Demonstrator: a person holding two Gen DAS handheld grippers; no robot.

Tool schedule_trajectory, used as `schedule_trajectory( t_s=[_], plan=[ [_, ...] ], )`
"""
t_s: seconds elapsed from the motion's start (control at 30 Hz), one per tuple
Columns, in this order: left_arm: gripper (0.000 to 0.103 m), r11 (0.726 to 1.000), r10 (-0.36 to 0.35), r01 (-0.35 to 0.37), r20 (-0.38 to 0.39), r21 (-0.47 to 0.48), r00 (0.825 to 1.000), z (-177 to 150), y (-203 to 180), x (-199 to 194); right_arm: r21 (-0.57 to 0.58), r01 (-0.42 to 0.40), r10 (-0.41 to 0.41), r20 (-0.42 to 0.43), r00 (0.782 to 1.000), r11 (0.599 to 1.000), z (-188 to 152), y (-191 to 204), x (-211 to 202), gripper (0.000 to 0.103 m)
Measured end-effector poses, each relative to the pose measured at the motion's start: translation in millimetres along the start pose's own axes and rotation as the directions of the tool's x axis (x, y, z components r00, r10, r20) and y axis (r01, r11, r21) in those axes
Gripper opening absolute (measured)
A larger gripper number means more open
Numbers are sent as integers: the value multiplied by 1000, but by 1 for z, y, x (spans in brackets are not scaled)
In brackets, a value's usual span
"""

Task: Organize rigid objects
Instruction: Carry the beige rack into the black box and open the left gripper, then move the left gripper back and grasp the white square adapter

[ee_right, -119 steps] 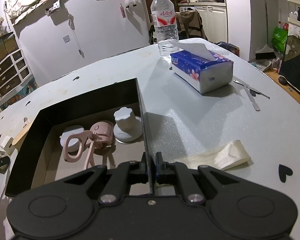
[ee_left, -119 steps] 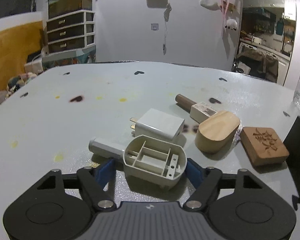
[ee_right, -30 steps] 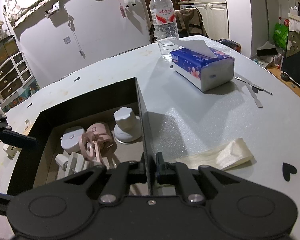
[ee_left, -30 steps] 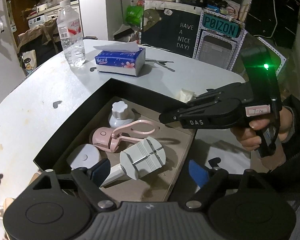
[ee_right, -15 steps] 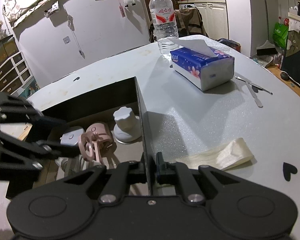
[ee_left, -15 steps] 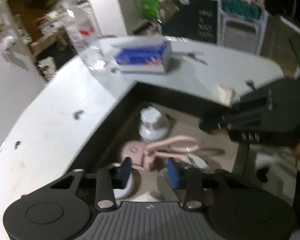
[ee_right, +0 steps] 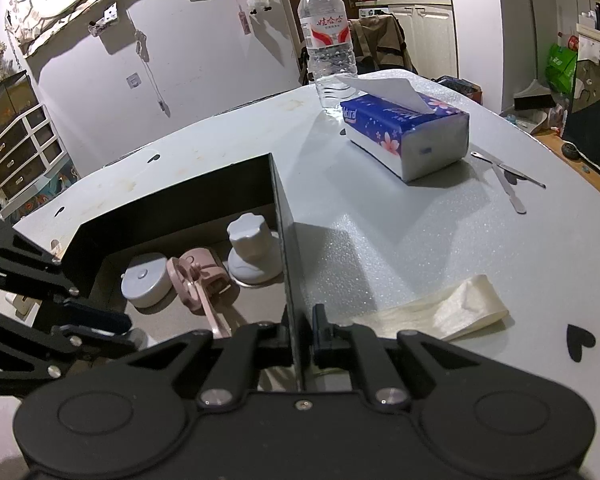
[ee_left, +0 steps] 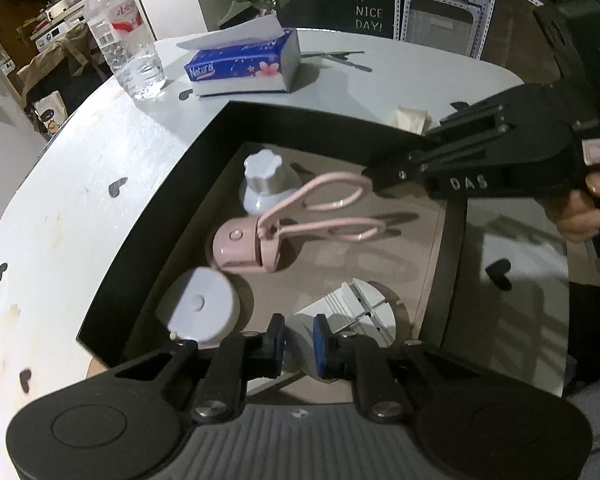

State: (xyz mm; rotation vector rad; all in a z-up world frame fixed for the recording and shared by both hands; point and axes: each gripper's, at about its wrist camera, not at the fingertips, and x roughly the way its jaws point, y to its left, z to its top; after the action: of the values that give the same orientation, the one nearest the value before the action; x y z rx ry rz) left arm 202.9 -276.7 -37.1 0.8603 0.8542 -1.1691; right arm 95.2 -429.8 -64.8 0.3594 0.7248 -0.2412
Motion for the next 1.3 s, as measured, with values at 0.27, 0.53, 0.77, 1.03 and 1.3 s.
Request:
schedule_trajectory(
  t_s=[0.27,0.53,0.77,1.03,1.3],
  plan=[
    [57,995,28,-25,36,-95,999,-9,10,-13,1,3,-3,-2,1000,1000,0,-1,0,8],
    [87,983,50,-23,148,-182,988,-8,6,-38,1,11,-11,-6,1000,1000,1,1,1,8],
    [94,982,45,-1,230,-188,972,-12,-10,-56,-6,18,-18,-11,1000,1000,2,3,0,7],
    [96,976,99,-37,284,-215,954,-34,-24,-68,-19,31,-31,-7,1000,999,3,6,-3,7],
    [101,940,194,-80,324,-332,926,-66,-22,-79,-39,55,-55,-1,999,998,4,11,-6,7]
  ],
)
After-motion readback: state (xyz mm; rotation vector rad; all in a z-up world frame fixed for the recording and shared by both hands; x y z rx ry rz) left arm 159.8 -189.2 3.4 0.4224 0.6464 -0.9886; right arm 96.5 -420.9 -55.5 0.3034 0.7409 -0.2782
